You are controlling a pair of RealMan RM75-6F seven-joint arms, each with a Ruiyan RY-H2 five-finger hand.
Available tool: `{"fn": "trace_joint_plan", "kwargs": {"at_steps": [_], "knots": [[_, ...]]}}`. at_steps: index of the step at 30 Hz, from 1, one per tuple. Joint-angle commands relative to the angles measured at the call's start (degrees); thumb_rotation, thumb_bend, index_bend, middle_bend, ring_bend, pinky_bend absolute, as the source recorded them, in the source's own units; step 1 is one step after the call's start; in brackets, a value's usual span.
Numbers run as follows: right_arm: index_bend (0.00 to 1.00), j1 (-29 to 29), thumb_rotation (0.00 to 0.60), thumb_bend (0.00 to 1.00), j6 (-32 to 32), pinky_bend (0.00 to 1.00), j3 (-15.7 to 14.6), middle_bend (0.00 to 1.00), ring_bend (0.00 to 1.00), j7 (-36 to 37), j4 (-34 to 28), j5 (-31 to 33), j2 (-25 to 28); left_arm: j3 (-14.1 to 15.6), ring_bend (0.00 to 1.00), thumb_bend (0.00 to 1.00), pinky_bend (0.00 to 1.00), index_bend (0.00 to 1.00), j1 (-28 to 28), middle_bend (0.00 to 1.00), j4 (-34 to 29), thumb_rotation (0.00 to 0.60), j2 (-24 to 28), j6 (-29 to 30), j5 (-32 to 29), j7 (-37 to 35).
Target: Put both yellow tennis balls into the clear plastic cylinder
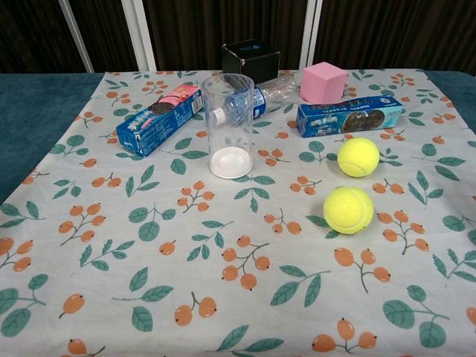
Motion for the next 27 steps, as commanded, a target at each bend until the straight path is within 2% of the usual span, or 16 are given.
{"fn": "trace_joint_plan", "kwargs": {"at_steps": [1,18,23,27], "knots": [[0.2,0.02,0.6,0.24,0.14,0.0,0.03,0.09,0.12,0.18,0.03,-0.19,0.0,0.25,0.0,0.0,0.0,0.0,0.19,0.0,-0.15,0.6,-0.03,0.37,0.48,0.11],[0.2,0.21,0.6,0.24,-0.91,0.0,-0.23,0.09,0.12,2.41,-0.2,0.14,0.19,0.14,0.0,0.0,0.0,0.0,0.29,0.0,-0.25,0.6,-0.14,0.57,0.03,0.79],[0.2,0.03,0.6,0.24,-1.09,0.0,-0.35,0.07,0.06,3.18,-1.1,0.48,0.54,0.23,0.0,0.0,0.0,0.0,0.28,0.0,-0.28,0.6,-0.12,0.48,0.13,0.87],[0.18,-0.41,0.6,0.24,-2.17,0.0,-1.68,0.07,0.05,10.66,-6.84,-0.2,3.12,-0.2,0.0,0.0,0.0,0.0,0.36,0.0,-0.14,0.6,-0.04,0.69,-0.51,0.43]]}}
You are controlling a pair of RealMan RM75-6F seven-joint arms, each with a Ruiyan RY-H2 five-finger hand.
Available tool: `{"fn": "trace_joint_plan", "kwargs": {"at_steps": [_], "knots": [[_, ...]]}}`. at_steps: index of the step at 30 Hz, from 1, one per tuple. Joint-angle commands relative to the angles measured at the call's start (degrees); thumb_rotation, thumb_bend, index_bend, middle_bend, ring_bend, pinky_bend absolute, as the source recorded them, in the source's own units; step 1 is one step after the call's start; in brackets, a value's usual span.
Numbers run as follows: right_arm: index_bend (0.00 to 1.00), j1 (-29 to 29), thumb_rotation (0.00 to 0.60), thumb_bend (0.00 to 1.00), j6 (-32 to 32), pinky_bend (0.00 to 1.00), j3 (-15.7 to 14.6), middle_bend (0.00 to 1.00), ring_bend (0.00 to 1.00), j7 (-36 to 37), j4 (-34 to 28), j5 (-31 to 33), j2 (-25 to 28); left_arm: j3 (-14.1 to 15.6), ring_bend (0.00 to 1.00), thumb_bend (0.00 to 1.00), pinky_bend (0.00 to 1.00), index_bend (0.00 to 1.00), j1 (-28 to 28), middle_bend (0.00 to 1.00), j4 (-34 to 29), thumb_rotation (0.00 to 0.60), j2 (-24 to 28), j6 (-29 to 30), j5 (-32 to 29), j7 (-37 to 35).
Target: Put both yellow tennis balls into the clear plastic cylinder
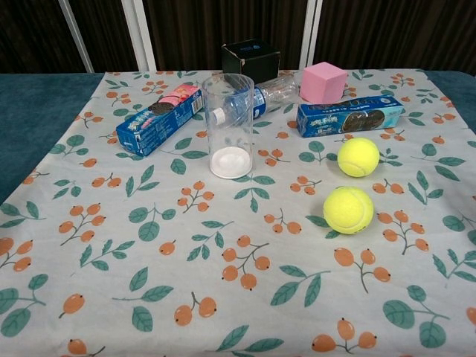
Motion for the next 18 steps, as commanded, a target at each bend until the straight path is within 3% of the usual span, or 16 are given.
{"fn": "trace_joint_plan", "kwargs": {"at_steps": [1,8,12,18], "knots": [[0.18,-0.31,0.6,0.24,-1.32,0.0,-1.43,0.06,0.05,7.21,-5.59,-0.92,3.12,-0.22,0.0,0.0,0.0,0.0,0.0,0.0,0.15,0.6,0.0,-0.04,-0.49,-0.12],[0.16,4.23,0.6,0.24,-8.43,0.0,-1.61,0.06,0.03,3.56,-11.03,-3.12,8.33,0.41,0.0,0.0,0.0,0.0,-0.07,0.0,-0.18,0.6,-0.19,-0.22,0.6,0.43],[0.16,10.11,0.6,0.24,-18.16,0.0,-0.16,0.05,0.03,5.51,-15.15,-0.3,10.83,0.21,0.0,0.0,0.0,0.0,-0.11,0.0,-0.06,0.6,-0.2,-0.48,-0.11,0.44],[0.16,14.61,0.6,0.24,-24.06,0.0,1.2,0.05,0.03,4.63,-15.92,2.25,9.49,-0.03,0.0,0.0,0.0,0.0,-0.18,0.0,0.1,0.6,-0.11,-0.6,-0.51,0.12]]}}
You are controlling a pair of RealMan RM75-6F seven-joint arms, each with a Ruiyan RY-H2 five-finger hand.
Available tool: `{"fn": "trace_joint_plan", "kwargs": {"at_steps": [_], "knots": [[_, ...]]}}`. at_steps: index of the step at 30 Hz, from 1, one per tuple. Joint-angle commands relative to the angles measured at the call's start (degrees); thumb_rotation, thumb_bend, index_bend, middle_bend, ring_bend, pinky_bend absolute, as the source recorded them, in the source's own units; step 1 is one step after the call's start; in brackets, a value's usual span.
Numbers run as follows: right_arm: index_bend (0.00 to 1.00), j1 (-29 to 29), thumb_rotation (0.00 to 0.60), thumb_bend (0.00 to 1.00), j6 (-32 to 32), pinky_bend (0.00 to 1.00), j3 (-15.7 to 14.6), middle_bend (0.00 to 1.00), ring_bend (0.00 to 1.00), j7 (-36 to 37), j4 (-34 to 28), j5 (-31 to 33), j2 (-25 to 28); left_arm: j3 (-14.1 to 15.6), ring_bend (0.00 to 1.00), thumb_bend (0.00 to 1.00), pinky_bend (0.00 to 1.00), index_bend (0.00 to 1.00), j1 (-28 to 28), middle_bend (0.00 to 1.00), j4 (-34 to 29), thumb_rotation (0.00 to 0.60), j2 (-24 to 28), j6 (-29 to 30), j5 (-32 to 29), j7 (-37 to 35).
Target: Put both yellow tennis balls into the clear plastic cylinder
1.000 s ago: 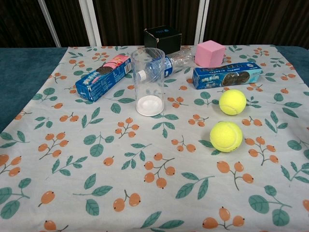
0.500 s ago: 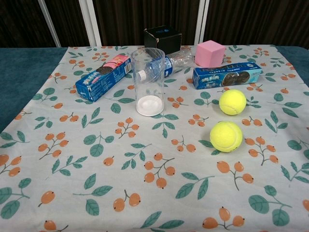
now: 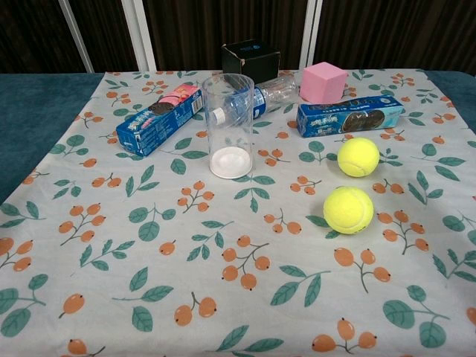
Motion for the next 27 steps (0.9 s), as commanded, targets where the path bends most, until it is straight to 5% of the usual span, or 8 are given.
{"fn": "trace_joint_plan", "kwargs": {"at_steps": [1,15,27], "knots": [[0.16,3.16,0.6,0.24,-4.04,0.0,0.91,0.05,0.03,-0.12,-1.34,2.25,-0.92,-0.03,0.0,0.0,0.0,0.0,-0.05,0.0,0.04,0.6,0.03,-0.12,-0.07,-0.07],[0.16,11.02,0.6,0.24,-11.62,0.0,2.2,0.05,0.05,-5.32,5.36,7.8,-15.15,-0.14,0.0,0.0,0.0,0.0,-0.16,0.0,0.2,0.6,0.19,-0.46,-0.4,-0.47],[0.16,13.89,0.6,0.24,-13.04,0.0,1.5,0.05,0.09,-9.44,10.96,10.43,-21.63,-0.24,0.0,0.0,0.0,0.0,-0.31,0.0,0.22,0.6,0.28,-0.86,-0.92,-0.52]]}}
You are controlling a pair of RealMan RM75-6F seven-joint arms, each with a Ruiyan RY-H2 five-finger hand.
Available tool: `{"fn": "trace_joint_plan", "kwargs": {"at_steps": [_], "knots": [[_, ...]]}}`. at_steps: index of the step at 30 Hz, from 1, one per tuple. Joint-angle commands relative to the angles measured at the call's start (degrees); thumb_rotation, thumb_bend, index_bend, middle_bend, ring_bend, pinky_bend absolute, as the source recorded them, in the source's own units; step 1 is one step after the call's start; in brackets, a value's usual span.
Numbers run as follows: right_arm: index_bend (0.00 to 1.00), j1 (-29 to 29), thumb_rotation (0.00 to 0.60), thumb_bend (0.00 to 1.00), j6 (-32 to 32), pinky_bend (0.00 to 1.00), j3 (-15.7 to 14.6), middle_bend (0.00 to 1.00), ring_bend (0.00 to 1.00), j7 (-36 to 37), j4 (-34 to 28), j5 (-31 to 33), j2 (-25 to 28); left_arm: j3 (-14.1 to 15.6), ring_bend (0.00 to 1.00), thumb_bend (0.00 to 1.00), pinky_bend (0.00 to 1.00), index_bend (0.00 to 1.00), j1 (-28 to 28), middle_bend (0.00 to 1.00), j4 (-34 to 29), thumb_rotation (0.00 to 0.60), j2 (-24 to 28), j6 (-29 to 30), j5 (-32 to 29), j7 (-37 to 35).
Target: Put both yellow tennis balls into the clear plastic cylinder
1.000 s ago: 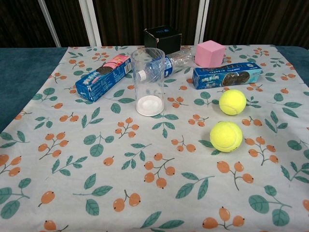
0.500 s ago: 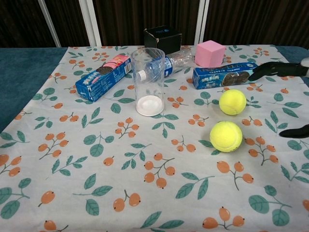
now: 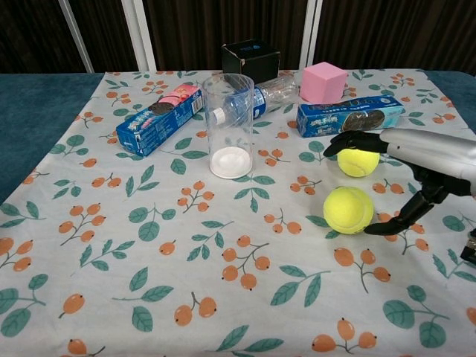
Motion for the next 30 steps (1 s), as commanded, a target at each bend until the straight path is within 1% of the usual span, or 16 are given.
{"fn": "trace_joint_plan", "kwargs": {"at_steps": [1,8,13,22,25,26,30], "knots": [[0.16,0.35,0.6,0.24,-0.03,0.0,-0.64,0.05,0.1,-1.34,1.16,0.4,-0.79,-0.01,0.0,0.0,0.0,0.0,-0.06,0.0,-0.02,0.6,0.04,-0.18,-0.18,0.04],[0.16,0.59,0.6,0.24,-0.93,0.0,-2.03,0.06,0.14,-1.95,2.42,2.11,-1.45,0.09,0.0,0.0,0.0,0.0,-0.07,0.0,-0.22,0.6,0.1,-0.22,-0.21,0.32],[0.17,1.0,0.6,0.24,-0.91,0.0,-2.2,0.09,0.18,-1.86,4.15,2.48,-2.71,0.08,0.0,0.0,0.0,0.0,-0.03,0.0,-0.29,0.6,0.17,-0.19,-0.38,0.37],[0.25,1.76,0.6,0.24,0.07,0.0,-1.89,0.18,0.28,-0.57,8.56,1.82,-6.32,0.18,0.0,0.0,0.0,0.0,-0.21,0.0,-0.44,0.6,0.23,-0.67,-0.69,0.68],[0.27,2.37,0.6,0.25,-0.26,0.0,-1.64,0.2,0.3,-0.31,9.92,1.82,-7.5,0.15,0.0,0.0,0.0,0.0,-0.23,0.0,-0.44,0.6,0.22,-0.69,-0.87,0.76],[0.28,2.59,0.6,0.27,-0.41,0.02,-1.56,0.21,0.31,-0.28,10.34,1.86,-7.84,0.14,0.0,0.0,0.0,0.0,-0.24,0.0,-0.45,0.6,0.22,-0.73,-0.92,0.79],[0.31,3.27,0.6,0.34,-0.47,0.16,-1.03,0.25,0.35,-0.54,11.81,2.31,-9.3,0.12,0.0,0.0,0.0,0.0,-0.3,0.0,-0.42,0.6,0.26,-0.85,-1.1,0.81]]}}
